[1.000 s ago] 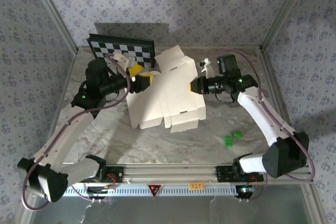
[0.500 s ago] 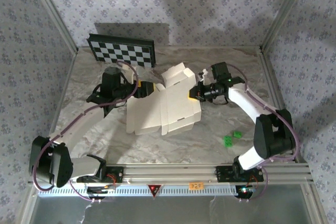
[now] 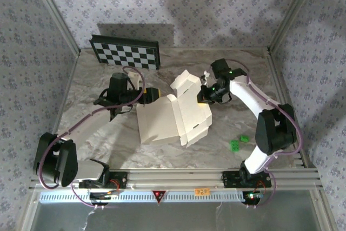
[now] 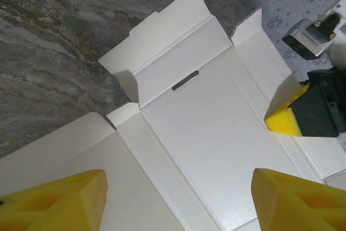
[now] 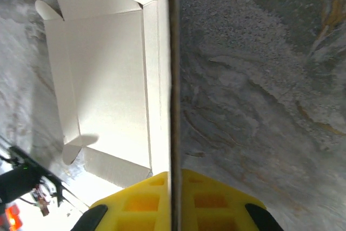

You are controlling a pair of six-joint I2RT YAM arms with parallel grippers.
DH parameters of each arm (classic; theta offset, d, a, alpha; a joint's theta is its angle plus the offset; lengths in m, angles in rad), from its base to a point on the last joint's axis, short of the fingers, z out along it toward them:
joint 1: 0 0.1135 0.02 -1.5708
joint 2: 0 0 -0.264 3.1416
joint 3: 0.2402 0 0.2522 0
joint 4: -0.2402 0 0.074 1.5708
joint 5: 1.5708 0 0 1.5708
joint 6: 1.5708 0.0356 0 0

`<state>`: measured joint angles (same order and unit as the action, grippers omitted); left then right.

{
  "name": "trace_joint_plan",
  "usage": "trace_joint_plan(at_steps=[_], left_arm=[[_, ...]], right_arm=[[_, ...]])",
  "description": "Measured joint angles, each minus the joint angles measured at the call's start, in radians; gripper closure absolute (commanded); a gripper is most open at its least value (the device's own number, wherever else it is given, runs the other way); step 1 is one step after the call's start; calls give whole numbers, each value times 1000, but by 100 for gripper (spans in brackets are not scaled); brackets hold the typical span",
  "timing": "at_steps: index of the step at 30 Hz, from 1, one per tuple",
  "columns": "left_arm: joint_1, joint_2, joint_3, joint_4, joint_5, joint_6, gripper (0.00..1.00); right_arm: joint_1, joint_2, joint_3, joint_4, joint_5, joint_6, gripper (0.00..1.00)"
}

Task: Fold the paper box

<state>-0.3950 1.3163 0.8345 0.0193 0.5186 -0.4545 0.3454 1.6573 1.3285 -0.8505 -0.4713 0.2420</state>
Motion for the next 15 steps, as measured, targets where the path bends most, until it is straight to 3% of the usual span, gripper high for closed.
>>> trace_joint_plan(at_steps=[6,15], left_arm=[[0,1,-12,-1,10,-1,34],[0,108,-74,-31,52,-42,58]], right_arm=[[46,1,32,-74,119,-49,100],[108,10,63,-119,250,-76,100]])
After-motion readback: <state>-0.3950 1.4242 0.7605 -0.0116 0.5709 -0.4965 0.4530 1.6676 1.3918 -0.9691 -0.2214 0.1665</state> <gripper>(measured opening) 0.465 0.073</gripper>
